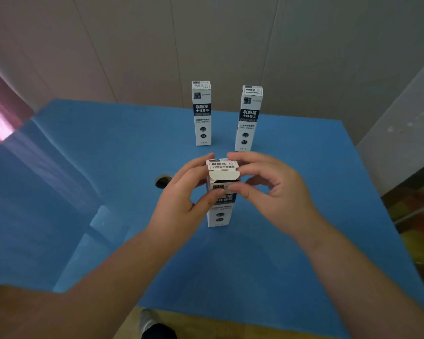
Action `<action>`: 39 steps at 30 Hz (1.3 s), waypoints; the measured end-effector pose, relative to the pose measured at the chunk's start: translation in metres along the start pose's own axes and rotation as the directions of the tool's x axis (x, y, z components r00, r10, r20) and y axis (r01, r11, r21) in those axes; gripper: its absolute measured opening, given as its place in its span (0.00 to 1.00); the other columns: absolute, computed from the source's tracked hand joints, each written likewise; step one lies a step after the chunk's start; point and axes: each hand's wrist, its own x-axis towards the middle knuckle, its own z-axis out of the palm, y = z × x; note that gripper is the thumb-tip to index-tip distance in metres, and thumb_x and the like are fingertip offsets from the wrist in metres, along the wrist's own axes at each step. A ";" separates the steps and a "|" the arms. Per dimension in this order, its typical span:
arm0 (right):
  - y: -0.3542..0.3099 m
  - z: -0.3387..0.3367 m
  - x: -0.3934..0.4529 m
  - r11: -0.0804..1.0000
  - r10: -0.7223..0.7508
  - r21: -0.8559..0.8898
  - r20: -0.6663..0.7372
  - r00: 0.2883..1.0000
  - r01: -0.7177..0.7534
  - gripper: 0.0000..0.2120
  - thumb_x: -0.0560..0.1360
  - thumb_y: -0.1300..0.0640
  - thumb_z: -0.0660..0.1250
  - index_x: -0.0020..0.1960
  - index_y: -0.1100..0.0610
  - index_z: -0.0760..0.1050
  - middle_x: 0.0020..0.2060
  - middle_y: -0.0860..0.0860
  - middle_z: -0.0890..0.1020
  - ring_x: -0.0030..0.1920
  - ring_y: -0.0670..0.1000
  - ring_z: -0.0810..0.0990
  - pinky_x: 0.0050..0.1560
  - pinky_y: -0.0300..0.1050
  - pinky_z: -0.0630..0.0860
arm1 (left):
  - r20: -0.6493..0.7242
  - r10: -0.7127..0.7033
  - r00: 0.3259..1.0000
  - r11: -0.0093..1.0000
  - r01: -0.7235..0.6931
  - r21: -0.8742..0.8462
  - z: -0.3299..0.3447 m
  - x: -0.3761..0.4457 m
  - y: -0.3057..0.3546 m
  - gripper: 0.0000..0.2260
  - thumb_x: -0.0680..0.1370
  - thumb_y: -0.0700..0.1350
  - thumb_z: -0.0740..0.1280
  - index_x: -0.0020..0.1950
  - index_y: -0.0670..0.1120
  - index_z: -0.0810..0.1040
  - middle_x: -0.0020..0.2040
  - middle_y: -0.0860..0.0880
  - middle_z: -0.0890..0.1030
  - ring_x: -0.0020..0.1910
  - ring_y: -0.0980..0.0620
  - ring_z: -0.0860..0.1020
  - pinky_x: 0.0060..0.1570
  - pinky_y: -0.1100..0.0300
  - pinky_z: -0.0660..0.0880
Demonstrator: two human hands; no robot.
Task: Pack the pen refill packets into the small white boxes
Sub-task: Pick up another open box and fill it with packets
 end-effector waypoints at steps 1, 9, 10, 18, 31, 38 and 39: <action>-0.002 0.001 0.000 0.997 0.031 0.069 -0.024 0.999 -0.029 0.05 0.76 0.55 0.73 0.51 0.47 0.83 0.61 0.45 0.83 0.61 0.51 0.82 0.52 0.48 0.82 | -0.007 0.004 1.000 1.000 -0.004 0.009 -0.001 0.000 0.001 0.16 0.79 0.53 0.67 0.66 0.64 0.76 0.72 0.65 0.72 0.72 0.57 0.73 0.66 0.66 0.72; -0.008 0.008 0.003 0.988 0.091 0.131 -0.066 0.994 -0.081 0.03 0.77 0.49 0.70 0.46 0.43 0.82 0.58 0.43 0.83 0.57 0.53 0.83 0.50 0.60 0.82 | -0.137 0.077 0.988 0.992 -0.089 -0.090 -0.003 0.001 0.016 0.12 0.83 0.48 0.64 0.62 0.65 0.73 0.71 0.59 0.76 0.70 0.52 0.77 0.64 0.60 0.76; -0.007 0.008 0.003 0.988 0.088 0.129 -0.064 0.994 -0.079 0.03 0.77 0.49 0.70 0.46 0.44 0.82 0.58 0.43 0.83 0.57 0.53 0.83 0.50 0.59 0.82 | -0.128 0.100 0.987 0.994 -0.105 -0.035 -0.005 0.002 0.016 0.10 0.84 0.48 0.63 0.61 0.61 0.76 0.70 0.59 0.77 0.69 0.53 0.77 0.63 0.62 0.75; -0.001 0.010 0.002 0.984 0.120 0.143 -0.075 0.990 -0.108 0.06 0.75 0.50 0.72 0.49 0.47 0.76 0.58 0.42 0.83 0.58 0.53 0.83 0.48 0.58 0.83 | -0.124 0.126 0.984 0.991 -0.119 0.065 -0.006 0.003 0.015 0.07 0.82 0.44 0.64 0.57 0.52 0.79 0.63 0.56 0.79 0.62 0.57 0.79 0.58 0.66 0.76; 0.022 0.017 -0.004 0.989 0.104 0.101 0.064 0.993 -0.110 0.14 0.76 0.48 0.70 0.57 0.37 0.70 0.64 0.37 0.78 0.66 0.46 0.78 0.57 0.42 0.80 | 0.001 -0.092 0.996 0.992 0.091 -0.083 0.006 -0.014 -0.016 0.32 0.79 0.38 0.71 0.74 0.66 0.66 0.71 0.62 0.74 0.71 0.55 0.75 0.66 0.62 0.74; 0.076 0.025 -0.033 0.929 0.356 0.047 0.168 0.919 -0.368 0.24 0.76 0.57 0.73 0.65 0.39 0.69 0.63 0.36 0.80 0.66 0.37 0.76 0.58 0.47 0.81 | 0.212 -0.326 0.921 0.945 0.322 0.054 0.028 -0.016 -0.043 0.33 0.79 0.37 0.72 0.60 0.78 0.69 0.59 0.74 0.78 0.61 0.72 0.76 0.52 0.78 0.72; 0.081 0.023 -0.035 0.928 0.365 0.009 0.174 0.915 -0.373 0.26 0.76 0.58 0.73 0.64 0.34 0.69 0.62 0.32 0.79 0.66 0.35 0.75 0.59 0.44 0.81 | 0.238 -0.336 0.911 0.942 0.328 0.076 0.034 -0.011 -0.046 0.31 0.79 0.38 0.72 0.59 0.77 0.69 0.58 0.75 0.77 0.59 0.74 0.76 0.51 0.79 0.72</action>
